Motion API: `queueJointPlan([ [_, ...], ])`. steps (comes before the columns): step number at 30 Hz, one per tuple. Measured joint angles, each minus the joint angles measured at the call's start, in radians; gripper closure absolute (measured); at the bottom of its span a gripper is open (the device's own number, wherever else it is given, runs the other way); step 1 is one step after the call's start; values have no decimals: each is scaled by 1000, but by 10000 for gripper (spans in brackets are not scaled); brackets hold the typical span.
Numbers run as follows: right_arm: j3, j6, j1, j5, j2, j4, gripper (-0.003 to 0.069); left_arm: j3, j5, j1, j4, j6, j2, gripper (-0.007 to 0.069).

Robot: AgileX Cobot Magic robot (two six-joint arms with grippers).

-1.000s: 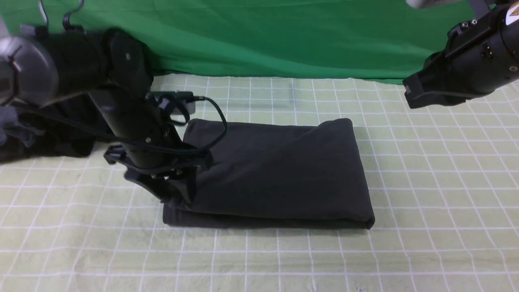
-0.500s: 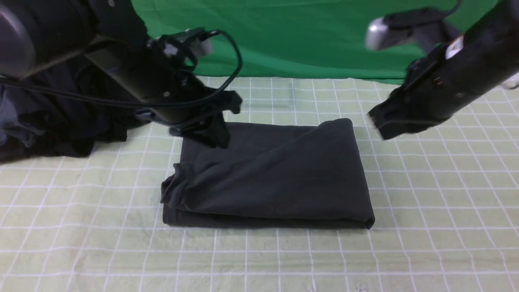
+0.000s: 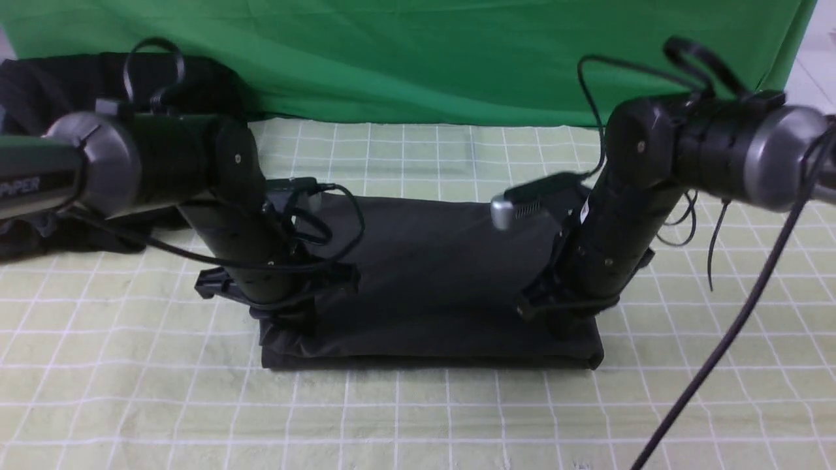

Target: Fold a long-sleeved shirt over a green coffee tablecloth.

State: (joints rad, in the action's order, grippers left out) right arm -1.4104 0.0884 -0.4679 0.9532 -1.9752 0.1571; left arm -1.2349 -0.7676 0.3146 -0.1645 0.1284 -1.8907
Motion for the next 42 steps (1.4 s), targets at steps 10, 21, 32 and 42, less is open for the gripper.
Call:
queueJointPlan([
  [10, 75, -42, 0, -37, 55, -61, 662, 33, 15, 0, 4, 9, 96, 630],
  [21, 150, -88, 0, -304, 804, -218, 662, 87, 17, 0, 101, 6, 665, 630],
  [32, 757, -21, 0, -850, 1657, -228, 661, 546, 330, 0, 76, -16, 1309, 629],
  [42, 1091, -16, 0, -1193, 1943, -228, 654, 895, 539, 0, -43, -24, 1618, 629],
])
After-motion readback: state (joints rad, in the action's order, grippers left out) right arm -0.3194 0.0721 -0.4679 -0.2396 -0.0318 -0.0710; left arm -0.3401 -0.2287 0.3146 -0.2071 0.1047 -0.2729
